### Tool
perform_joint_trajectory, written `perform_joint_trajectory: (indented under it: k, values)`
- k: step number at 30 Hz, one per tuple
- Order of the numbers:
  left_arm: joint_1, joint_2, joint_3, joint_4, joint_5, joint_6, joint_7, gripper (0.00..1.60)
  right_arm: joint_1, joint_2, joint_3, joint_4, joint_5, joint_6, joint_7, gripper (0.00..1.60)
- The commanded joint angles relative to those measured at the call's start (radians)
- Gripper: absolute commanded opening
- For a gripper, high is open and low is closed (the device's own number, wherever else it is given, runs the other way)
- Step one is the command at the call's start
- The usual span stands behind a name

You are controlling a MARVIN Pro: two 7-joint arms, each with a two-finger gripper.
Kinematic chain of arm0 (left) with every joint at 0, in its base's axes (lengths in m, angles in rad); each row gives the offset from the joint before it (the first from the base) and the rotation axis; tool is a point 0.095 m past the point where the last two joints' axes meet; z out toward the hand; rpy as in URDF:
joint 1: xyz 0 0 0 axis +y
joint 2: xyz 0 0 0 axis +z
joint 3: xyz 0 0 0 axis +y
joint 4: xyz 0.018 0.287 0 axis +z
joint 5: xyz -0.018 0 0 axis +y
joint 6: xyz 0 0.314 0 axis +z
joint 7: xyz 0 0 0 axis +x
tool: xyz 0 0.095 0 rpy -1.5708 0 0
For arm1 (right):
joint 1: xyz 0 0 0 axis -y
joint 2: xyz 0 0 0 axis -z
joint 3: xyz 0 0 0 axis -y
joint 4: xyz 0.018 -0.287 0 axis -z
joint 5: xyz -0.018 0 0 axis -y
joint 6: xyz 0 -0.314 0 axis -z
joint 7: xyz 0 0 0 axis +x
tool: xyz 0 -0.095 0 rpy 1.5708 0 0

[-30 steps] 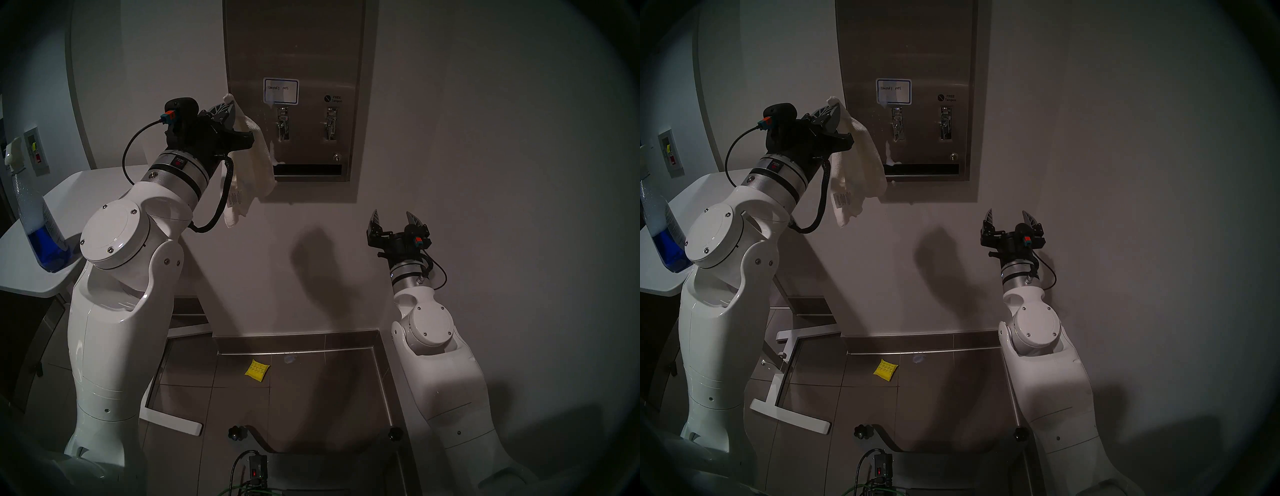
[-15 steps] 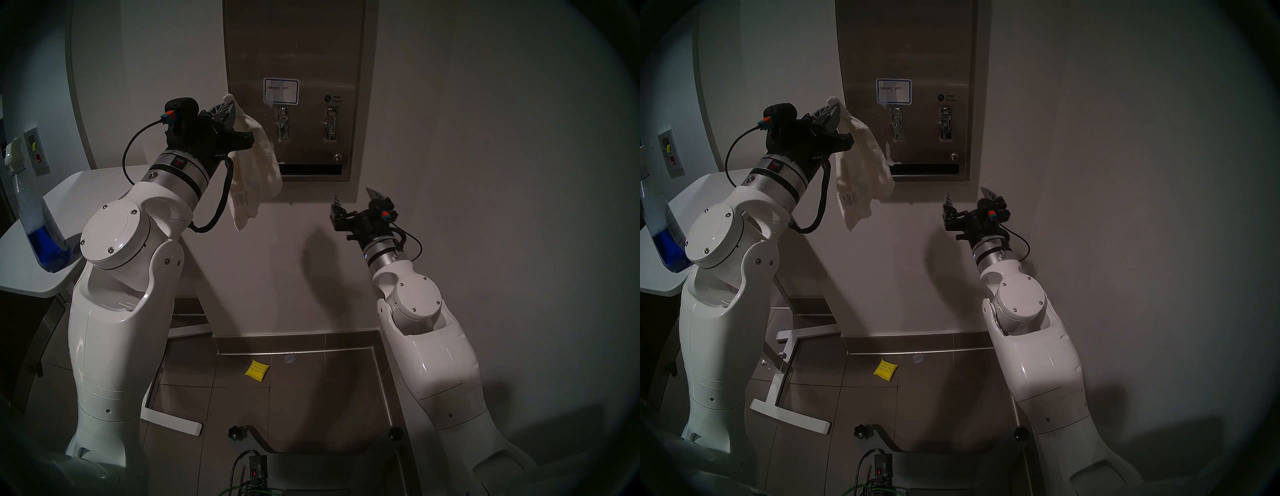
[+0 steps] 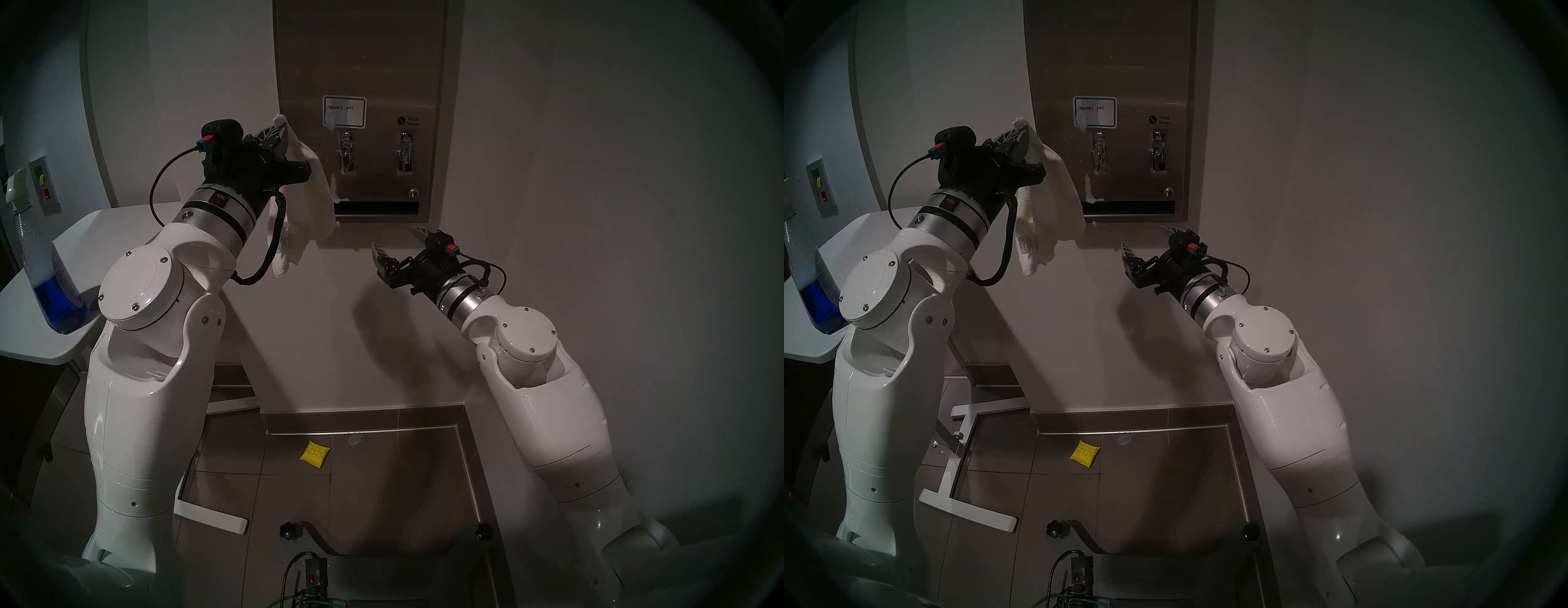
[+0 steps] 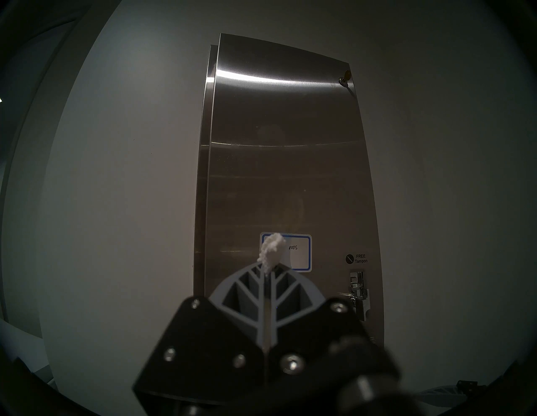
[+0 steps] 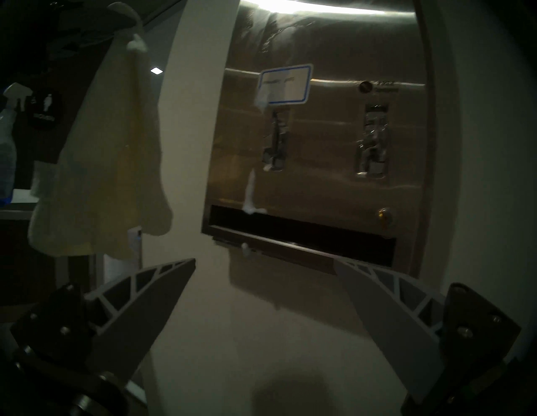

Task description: Pick up the cloth and wipe the surface

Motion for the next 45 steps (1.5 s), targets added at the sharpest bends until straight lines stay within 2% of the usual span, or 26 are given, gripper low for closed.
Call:
perform_joint_trajectory:
  k: [1, 6, 9, 11, 15, 21, 31, 35, 38, 45]
  values:
    - [-0.027, -0.004, -0.009, -0.021, -0.002, -0.012, 0.000, 0.00, 0.071, 0.070, 0.047, -0.040, 0.072, 0.044, 0.121, 1.60]
    - [-0.028, -0.008, -0.010, -0.021, 0.001, -0.012, -0.002, 0.00, 0.084, 0.087, 0.076, -0.026, 0.125, 0.088, 0.200, 1.60]
    - [-0.028, -0.009, -0.011, -0.021, 0.002, -0.012, -0.003, 0.00, 0.100, 0.105, 0.074, -0.021, 0.129, 0.113, 0.235, 1.60]
    - [-0.028, -0.011, -0.011, -0.021, 0.003, -0.011, -0.005, 0.00, 0.122, 0.122, 0.068, -0.016, 0.140, 0.151, 0.288, 1.60]
    - [-0.028, -0.012, -0.012, -0.021, 0.005, -0.011, -0.007, 0.00, 0.134, 0.114, 0.057, -0.016, 0.139, 0.170, 0.303, 1.60]
    - [-0.028, -0.017, -0.013, -0.021, 0.008, -0.010, -0.010, 0.00, 0.141, 0.080, 0.033, -0.019, 0.133, 0.198, 0.299, 1.60]
    - [-0.028, -0.022, -0.016, -0.021, 0.013, -0.009, -0.016, 0.00, 0.151, 0.036, -0.002, -0.017, 0.122, 0.203, 0.270, 1.60]
    - [-0.028, -0.024, -0.016, -0.021, 0.015, -0.008, -0.017, 0.00, 0.168, 0.026, -0.017, -0.011, 0.119, 0.200, 0.265, 1.60]
    - [-0.027, -0.026, -0.017, -0.021, 0.017, -0.008, -0.020, 0.00, 0.198, -0.013, -0.027, 0.001, 0.120, 0.183, 0.240, 1.60]
    - [-0.027, -0.030, -0.018, -0.021, 0.021, -0.007, -0.023, 0.00, 0.246, -0.057, -0.053, 0.015, 0.113, 0.176, 0.214, 1.60]
